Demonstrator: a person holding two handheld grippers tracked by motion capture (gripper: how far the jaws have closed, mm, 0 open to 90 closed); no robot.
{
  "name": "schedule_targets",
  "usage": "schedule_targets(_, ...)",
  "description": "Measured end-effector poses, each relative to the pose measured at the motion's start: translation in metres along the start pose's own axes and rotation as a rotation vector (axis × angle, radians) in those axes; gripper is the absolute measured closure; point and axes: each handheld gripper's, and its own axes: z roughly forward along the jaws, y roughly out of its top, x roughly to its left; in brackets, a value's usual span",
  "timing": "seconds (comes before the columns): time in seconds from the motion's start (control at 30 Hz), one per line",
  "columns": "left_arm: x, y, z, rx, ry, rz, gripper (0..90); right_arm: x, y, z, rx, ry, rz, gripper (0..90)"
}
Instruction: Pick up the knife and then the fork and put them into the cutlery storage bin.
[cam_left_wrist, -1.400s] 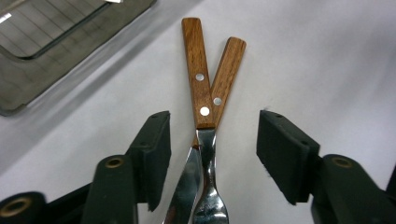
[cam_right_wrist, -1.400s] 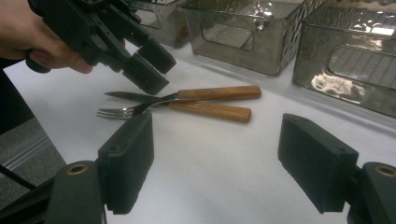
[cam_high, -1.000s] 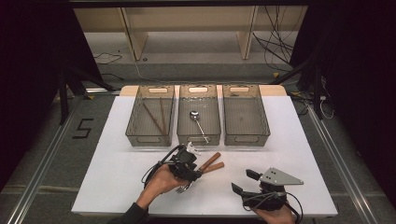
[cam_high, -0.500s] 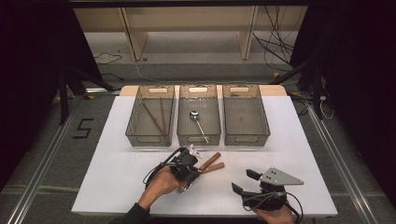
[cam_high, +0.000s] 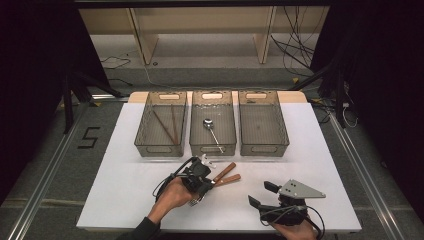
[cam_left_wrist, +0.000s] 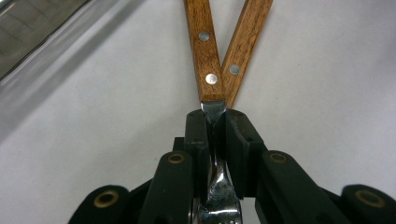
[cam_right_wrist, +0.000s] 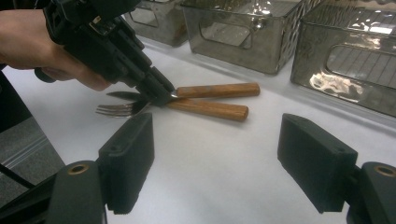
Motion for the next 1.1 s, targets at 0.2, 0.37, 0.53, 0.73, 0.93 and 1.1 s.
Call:
schedule_targets(0.2, 0.0, 0.002, -0.005, -0.031, 0.024, -0.003, 88.0, 0.0, 0.0, 0.0, -0.003, 0.0, 0.0, 27.9)
schedule_targets(0.37, 0.004, 0.0, -0.001, -0.009, 0.011, -0.011, 87.6, 0.0, 0.0, 0.0, 0.001, -0.002, -0.001, 28.0)
schedule_targets(0.53, 0.005, 0.0, 0.001, 0.0, 0.012, -0.021, 86.0, 0.0, 0.0, 0.0, -0.002, -0.001, -0.002, 28.0)
schedule_targets(0.73, 0.004, 0.001, 0.0, -0.006, 0.015, -0.02, 87.9, 0.0, 0.0, 0.0, -0.003, -0.001, -0.004, 28.0)
schedule_targets(0.93, 0.007, 0.0, -0.002, -0.024, 0.028, -0.022, 88.6, 0.0, 0.0, 0.0, -0.005, -0.002, 0.003, 28.0)
schedule_targets(1.1, 0.009, 0.002, -0.014, -0.059, 0.019, -0.02, 88.6, -0.001, 0.0, -0.001, -0.006, -0.002, 0.005, 28.1)
